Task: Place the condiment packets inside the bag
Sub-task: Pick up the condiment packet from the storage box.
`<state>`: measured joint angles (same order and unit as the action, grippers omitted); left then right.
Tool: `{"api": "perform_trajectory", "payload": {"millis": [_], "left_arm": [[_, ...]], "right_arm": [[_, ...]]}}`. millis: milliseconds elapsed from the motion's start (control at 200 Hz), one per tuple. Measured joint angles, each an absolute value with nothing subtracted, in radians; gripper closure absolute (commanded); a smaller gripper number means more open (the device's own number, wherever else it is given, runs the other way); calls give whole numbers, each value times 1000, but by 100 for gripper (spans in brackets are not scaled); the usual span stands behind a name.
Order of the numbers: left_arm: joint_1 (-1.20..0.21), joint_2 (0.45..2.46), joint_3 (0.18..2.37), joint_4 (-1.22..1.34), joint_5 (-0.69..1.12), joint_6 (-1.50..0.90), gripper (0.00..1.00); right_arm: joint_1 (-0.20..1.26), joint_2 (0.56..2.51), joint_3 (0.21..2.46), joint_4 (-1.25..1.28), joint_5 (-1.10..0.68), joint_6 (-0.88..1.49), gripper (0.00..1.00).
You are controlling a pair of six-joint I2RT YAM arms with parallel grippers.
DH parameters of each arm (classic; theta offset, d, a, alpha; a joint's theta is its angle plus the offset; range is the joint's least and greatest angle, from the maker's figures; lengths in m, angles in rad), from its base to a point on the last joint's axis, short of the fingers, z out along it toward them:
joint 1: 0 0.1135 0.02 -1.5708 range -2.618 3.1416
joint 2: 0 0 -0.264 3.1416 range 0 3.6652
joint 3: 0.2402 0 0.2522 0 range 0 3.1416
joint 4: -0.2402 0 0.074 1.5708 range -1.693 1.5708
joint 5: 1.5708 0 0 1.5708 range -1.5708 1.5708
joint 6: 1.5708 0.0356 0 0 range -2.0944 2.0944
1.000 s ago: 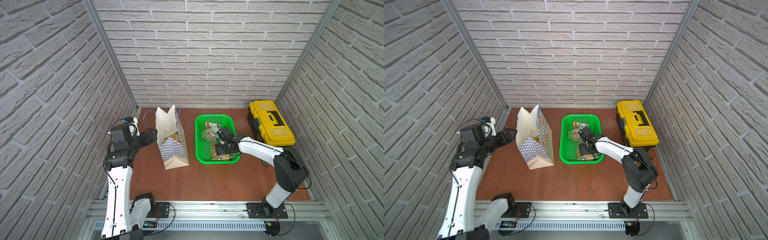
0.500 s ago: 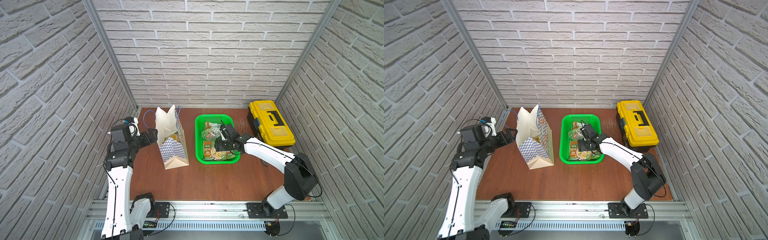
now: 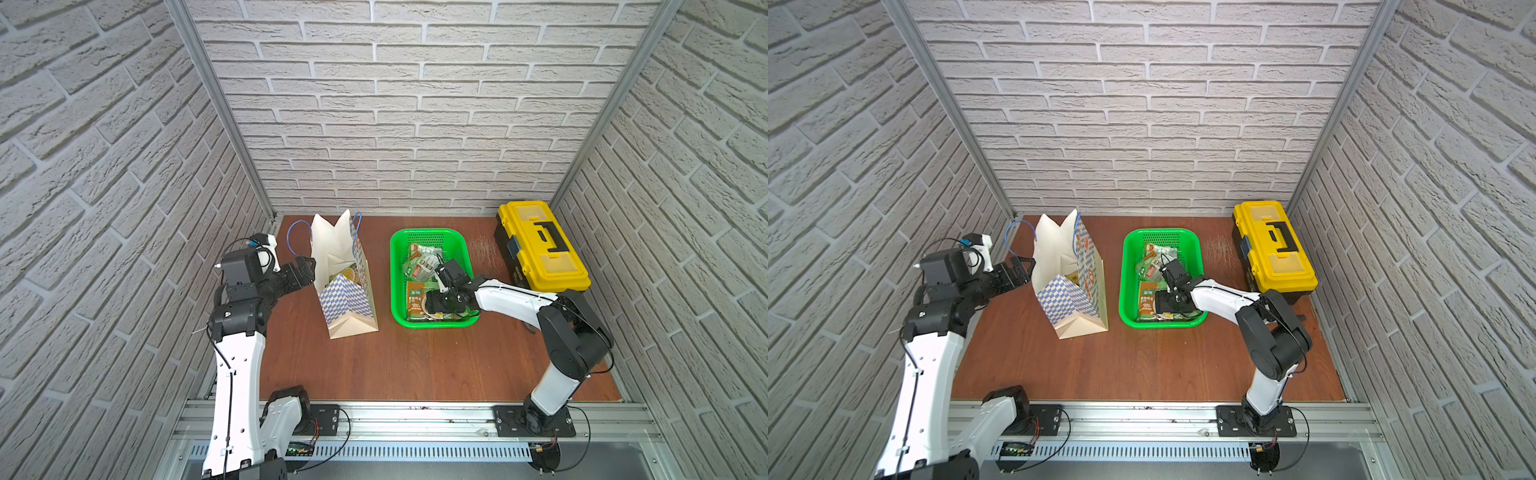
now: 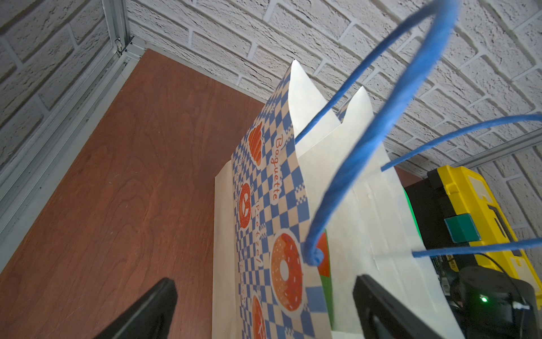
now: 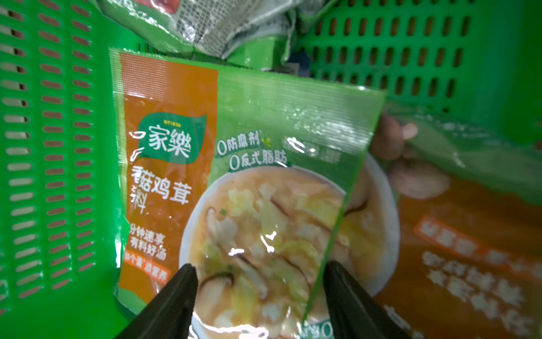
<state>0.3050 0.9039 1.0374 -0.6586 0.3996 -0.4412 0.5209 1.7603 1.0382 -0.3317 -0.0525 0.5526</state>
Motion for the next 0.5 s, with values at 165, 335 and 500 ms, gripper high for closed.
{"api": "perform_trajectory", "payload": {"millis": [165,335,500], "left_arm": [[305,904,1037,-658,401,-442,2],[305,904,1037,-658,401,-442,2],[305,902,1037,-658,401,-442,2]], "right_arm": [[514,1772,1036,-228,-120,601,49],[514,1745,998,-172,-155,640,77],[514,1665,970,-138,-181,659,95]]}}
